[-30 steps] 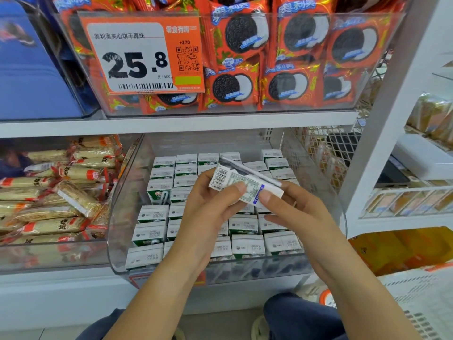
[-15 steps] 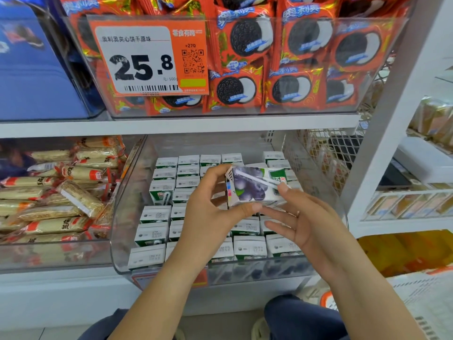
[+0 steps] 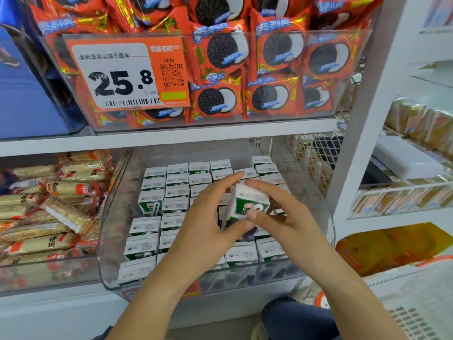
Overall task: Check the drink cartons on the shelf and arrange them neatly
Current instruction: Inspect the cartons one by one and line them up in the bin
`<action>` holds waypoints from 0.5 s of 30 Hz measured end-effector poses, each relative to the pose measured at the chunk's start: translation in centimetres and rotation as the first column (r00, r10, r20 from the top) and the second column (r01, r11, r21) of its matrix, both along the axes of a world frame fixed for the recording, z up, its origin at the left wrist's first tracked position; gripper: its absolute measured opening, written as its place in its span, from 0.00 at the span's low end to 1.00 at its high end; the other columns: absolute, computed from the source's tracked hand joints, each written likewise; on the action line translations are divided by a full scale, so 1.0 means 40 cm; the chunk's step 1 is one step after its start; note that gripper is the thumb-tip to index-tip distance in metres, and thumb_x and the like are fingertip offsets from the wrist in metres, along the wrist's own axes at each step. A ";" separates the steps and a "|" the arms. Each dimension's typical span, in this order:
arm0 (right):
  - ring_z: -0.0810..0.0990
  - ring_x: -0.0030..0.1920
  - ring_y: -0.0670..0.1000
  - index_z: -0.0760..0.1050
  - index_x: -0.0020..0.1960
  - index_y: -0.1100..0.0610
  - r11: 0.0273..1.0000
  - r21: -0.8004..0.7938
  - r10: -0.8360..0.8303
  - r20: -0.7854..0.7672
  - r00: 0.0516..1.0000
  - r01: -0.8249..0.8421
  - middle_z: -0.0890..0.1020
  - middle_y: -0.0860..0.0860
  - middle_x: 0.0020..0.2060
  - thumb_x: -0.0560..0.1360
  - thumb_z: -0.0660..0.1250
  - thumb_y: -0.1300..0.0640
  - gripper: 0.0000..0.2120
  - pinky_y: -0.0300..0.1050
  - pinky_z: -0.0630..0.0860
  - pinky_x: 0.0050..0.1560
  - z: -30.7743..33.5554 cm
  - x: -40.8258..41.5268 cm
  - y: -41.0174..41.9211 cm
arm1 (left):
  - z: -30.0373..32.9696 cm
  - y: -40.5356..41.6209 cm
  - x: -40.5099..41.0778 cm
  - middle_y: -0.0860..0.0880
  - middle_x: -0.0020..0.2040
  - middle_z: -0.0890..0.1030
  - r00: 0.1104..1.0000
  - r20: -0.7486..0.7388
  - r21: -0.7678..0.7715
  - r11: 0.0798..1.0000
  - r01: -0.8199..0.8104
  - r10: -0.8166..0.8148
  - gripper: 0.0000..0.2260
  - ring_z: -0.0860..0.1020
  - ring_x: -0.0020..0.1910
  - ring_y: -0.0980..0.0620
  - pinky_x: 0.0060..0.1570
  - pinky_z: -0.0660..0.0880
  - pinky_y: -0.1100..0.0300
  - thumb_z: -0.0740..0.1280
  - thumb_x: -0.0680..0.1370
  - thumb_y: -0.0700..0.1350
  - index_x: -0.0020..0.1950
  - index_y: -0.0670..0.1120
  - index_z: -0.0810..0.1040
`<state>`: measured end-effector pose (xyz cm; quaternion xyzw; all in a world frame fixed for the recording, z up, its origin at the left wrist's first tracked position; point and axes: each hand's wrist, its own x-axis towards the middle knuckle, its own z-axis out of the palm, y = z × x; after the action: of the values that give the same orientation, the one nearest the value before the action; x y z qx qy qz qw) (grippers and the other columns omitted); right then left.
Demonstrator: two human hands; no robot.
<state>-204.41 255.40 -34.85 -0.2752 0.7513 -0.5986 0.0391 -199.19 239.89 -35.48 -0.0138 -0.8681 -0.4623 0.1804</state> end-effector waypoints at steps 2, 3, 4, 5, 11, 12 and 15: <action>0.76 0.48 0.44 0.74 0.59 0.37 0.998 0.053 0.029 -0.027 0.999 -0.028 0.79 0.37 0.55 0.73 0.70 0.58 0.21 0.39 0.76 0.52 -0.002 -0.001 0.003 | 0.009 -0.007 0.004 0.67 0.61 0.73 1.000 0.005 -0.099 0.995 -0.004 0.005 0.32 0.69 0.61 0.66 0.59 0.63 0.74 0.75 0.71 0.47 0.66 0.71 0.65; 0.76 0.47 0.43 0.74 0.58 0.36 0.998 0.058 0.027 -0.036 0.999 -0.025 0.79 0.36 0.53 0.72 0.71 0.58 0.21 0.38 0.76 0.52 -0.001 -0.001 0.002 | 0.013 -0.010 0.003 0.69 0.58 0.73 1.000 -0.001 -0.125 0.992 -0.017 0.016 0.32 0.69 0.58 0.68 0.55 0.63 0.78 0.75 0.69 0.45 0.63 0.73 0.67; 0.76 0.47 0.41 0.74 0.57 0.35 0.998 0.065 0.010 -0.055 0.998 -0.007 0.78 0.34 0.52 0.72 0.72 0.57 0.21 0.36 0.76 0.51 0.001 0.000 0.003 | 0.017 -0.012 0.001 0.70 0.54 0.74 0.999 -0.006 -0.131 0.991 -0.034 0.033 0.30 0.71 0.55 0.68 0.52 0.64 0.79 0.76 0.68 0.45 0.59 0.73 0.69; 0.76 0.48 0.39 0.74 0.56 0.34 0.995 0.088 -0.027 -0.100 0.995 0.036 0.78 0.32 0.51 0.72 0.72 0.55 0.19 0.33 0.75 0.50 0.003 -0.001 0.006 | 0.020 -0.013 -0.004 0.69 0.51 0.76 0.999 -0.006 -0.111 0.992 -0.053 0.052 0.28 0.73 0.52 0.67 0.48 0.66 0.78 0.78 0.67 0.45 0.55 0.71 0.72; 0.77 0.54 0.57 0.78 0.60 0.54 0.803 0.218 -0.391 -0.508 0.767 0.554 0.80 0.54 0.54 0.75 0.68 0.58 0.14 0.41 0.68 0.48 0.016 -0.051 0.094 | 0.017 -0.027 -0.086 0.63 0.46 0.77 0.975 -0.044 0.054 0.975 -0.217 0.219 0.17 0.75 0.44 0.73 0.39 0.67 0.80 0.76 0.70 0.43 0.51 0.56 0.73; 0.77 0.53 0.58 0.78 0.60 0.56 0.796 0.210 -0.413 -0.497 0.763 0.568 0.79 0.55 0.54 0.75 0.67 0.58 0.13 0.41 0.68 0.48 0.015 -0.061 0.108 | 0.018 -0.030 -0.104 0.60 0.47 0.78 0.970 -0.059 0.028 0.972 -0.234 0.235 0.17 0.75 0.46 0.68 0.40 0.67 0.80 0.76 0.71 0.43 0.54 0.55 0.74; 0.76 0.57 0.57 0.75 0.64 0.54 0.794 0.231 -0.430 -0.441 0.788 0.562 0.77 0.54 0.59 0.76 0.66 0.56 0.16 0.41 0.69 0.51 0.009 -0.084 0.130 | 0.019 -0.037 -0.167 0.52 0.51 0.78 0.960 -0.126 -0.017 0.967 -0.256 0.252 0.17 0.75 0.47 0.62 0.42 0.67 0.78 0.75 0.72 0.42 0.54 0.55 0.73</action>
<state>-207.76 260.60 -34.47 -0.1592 0.8851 -0.3813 -0.2144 -205.88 238.40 -34.71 0.0662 -0.8575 -0.4190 0.2910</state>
